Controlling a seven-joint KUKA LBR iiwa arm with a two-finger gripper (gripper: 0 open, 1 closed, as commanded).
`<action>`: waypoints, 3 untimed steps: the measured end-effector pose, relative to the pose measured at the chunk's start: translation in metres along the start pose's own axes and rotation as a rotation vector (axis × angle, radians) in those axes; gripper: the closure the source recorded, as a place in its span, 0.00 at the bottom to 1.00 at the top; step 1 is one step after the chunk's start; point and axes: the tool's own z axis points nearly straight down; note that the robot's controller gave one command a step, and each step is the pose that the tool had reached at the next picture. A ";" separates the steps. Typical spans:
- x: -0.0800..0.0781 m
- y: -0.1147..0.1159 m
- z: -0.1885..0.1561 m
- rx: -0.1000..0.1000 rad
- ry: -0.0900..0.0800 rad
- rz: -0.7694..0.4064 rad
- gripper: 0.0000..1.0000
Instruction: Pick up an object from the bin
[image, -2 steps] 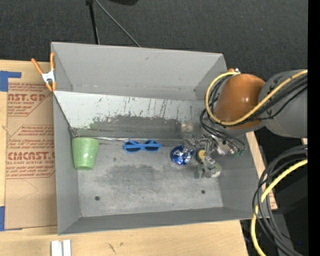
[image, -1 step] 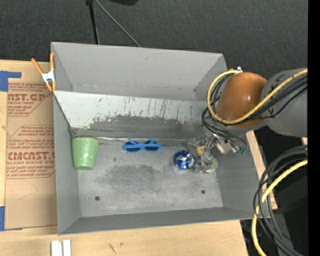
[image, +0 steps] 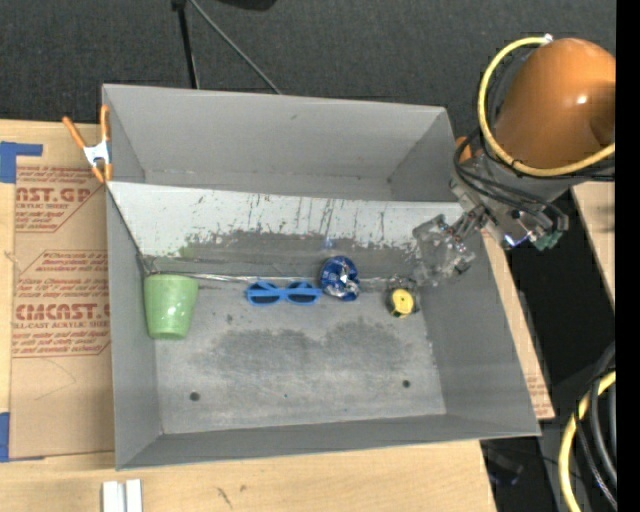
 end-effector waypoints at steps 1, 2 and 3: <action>0.026 0.017 0.124 -0.012 0.015 0.142 1.00; 0.024 0.015 0.120 -0.007 0.008 0.141 0.00; 0.061 0.002 0.188 -0.013 0.015 0.055 0.00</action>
Offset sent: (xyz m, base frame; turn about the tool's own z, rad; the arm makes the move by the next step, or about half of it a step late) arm -0.0272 0.0004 -0.1195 0.1412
